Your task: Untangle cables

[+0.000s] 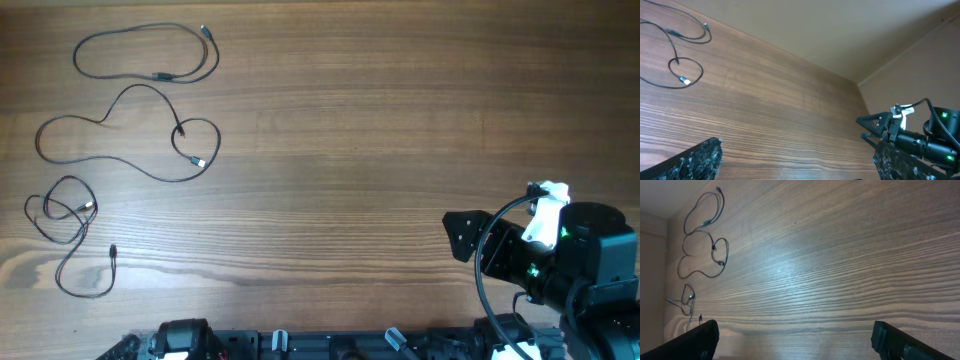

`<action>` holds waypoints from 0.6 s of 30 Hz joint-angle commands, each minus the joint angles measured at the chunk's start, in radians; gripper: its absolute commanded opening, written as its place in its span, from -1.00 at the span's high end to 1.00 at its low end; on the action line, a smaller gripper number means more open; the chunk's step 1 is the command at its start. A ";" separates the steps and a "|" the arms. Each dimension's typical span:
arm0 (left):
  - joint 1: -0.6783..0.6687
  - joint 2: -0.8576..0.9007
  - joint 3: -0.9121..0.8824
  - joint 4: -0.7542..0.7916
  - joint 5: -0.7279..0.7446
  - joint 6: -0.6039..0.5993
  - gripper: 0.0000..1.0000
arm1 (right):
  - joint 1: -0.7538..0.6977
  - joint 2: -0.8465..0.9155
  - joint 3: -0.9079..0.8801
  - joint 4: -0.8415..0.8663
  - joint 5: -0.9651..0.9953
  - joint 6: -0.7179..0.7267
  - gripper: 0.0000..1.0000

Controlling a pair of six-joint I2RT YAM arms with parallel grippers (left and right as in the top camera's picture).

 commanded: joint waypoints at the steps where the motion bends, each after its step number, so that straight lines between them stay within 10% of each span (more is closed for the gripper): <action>1: -0.003 -0.004 -0.006 0.003 -0.017 -0.004 -1.00 | -0.002 -0.003 0.008 -0.005 0.024 -0.021 -1.00; 18: -0.003 -0.004 -0.006 0.003 -0.017 -0.004 -1.00 | -0.002 -0.003 0.008 -0.012 0.024 -0.017 -0.99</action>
